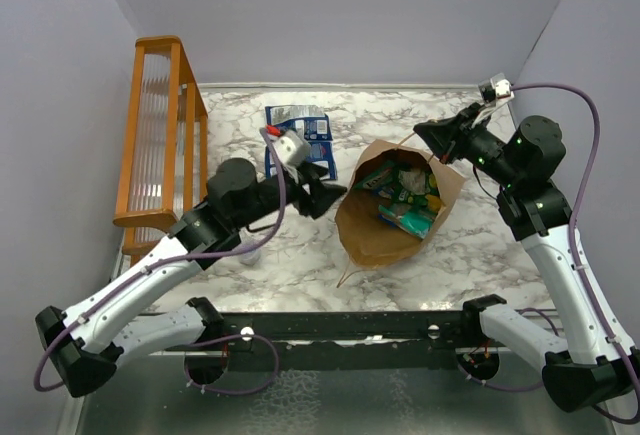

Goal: Take the snacks out of the paper bag
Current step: Place the snack at the center of the board, then take out the snack from the paper bag.

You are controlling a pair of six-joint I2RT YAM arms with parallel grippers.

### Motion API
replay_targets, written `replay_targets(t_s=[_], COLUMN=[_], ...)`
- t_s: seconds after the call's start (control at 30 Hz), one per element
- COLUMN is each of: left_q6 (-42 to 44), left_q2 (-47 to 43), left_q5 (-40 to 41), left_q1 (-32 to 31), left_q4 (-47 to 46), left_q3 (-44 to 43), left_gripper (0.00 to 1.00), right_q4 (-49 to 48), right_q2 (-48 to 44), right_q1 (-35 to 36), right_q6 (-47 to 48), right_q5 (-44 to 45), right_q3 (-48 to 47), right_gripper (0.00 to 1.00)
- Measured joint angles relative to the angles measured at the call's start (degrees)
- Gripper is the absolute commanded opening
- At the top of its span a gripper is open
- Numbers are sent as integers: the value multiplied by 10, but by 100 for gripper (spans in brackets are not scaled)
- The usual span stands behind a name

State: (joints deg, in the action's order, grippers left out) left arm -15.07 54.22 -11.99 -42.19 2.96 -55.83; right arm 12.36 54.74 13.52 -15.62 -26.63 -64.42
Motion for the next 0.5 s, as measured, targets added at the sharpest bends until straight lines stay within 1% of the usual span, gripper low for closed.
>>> replay_targets(t_s=[0.13,0.27,0.4,0.5], left_q6=[13,49,84,104], left_q2=[13,60,135,169], left_q5=[25,73,103,111], left_q1=[-118,-197,-242,-249], left_q4=[-11,-7,7,7], left_q3=[7,-12,-47,-51], left_gripper=[59,60,60,61], right_q4=[0,0,0,-3], right_q2=[0,0,0,-1], right_q1=[0,0,0,0], right_q6=[0,0,0,0], right_q5=[-2,-8,-14,-16], right_q3=[0,0,0,1], right_gripper=[1,1,1,1])
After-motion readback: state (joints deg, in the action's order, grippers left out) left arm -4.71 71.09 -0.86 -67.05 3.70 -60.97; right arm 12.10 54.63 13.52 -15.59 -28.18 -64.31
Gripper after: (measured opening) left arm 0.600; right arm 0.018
